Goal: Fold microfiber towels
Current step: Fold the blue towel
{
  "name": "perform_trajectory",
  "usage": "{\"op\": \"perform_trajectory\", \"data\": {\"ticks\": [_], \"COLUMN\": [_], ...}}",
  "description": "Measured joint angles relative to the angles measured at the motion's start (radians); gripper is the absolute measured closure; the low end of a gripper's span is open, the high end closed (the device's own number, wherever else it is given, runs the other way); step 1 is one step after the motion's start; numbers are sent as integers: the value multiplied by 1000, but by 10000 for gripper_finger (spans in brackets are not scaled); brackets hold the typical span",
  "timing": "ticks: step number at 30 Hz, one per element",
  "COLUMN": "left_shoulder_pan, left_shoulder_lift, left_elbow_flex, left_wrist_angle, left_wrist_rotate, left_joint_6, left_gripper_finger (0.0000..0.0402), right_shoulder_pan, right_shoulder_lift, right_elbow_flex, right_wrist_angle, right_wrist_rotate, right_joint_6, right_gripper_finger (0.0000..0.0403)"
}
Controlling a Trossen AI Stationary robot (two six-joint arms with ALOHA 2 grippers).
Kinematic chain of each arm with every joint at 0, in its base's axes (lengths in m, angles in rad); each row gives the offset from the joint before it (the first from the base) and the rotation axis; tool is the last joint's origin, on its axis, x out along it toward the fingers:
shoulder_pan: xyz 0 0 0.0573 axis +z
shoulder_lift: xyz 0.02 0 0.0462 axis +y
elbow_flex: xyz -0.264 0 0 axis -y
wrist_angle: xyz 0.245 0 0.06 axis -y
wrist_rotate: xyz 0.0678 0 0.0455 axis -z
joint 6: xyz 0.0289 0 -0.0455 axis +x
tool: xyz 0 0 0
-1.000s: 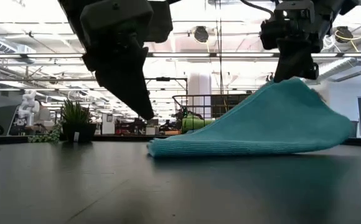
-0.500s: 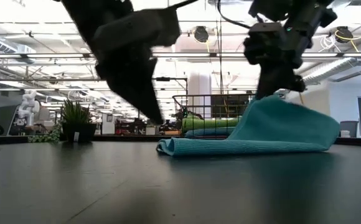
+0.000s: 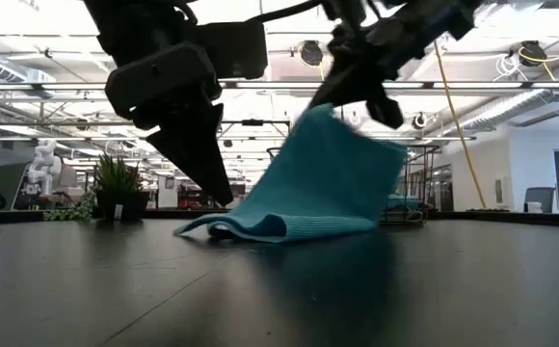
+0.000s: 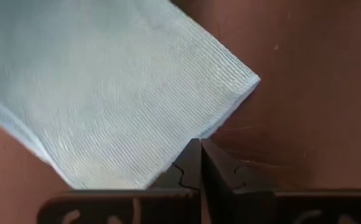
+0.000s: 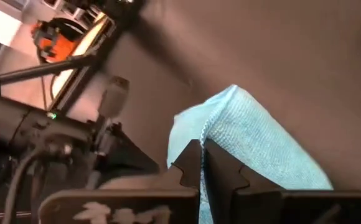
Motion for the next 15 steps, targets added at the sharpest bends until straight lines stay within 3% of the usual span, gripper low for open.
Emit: {"op": "perform_trajectory", "data": {"ticks": [7, 15], "left_shoulder_pan": [-6, -58], "left_shoulder_lift": [0, 0], "left_elbow_flex": [0, 0], "left_wrist_angle": [-21, -200], "left_wrist_rotate": [-21, -6], "left_joint_6": [20, -45], "left_gripper_finger": [389, 392], "right_shoulder_pan": [15, 70], "right_shoulder_lift": [189, 325], "right_elbow_flex": [93, 269], "right_wrist_angle": [36, 130], "right_wrist_rotate": [-7, -34], "right_joint_6": [42, 40], "right_gripper_finger": [403, 403]}}
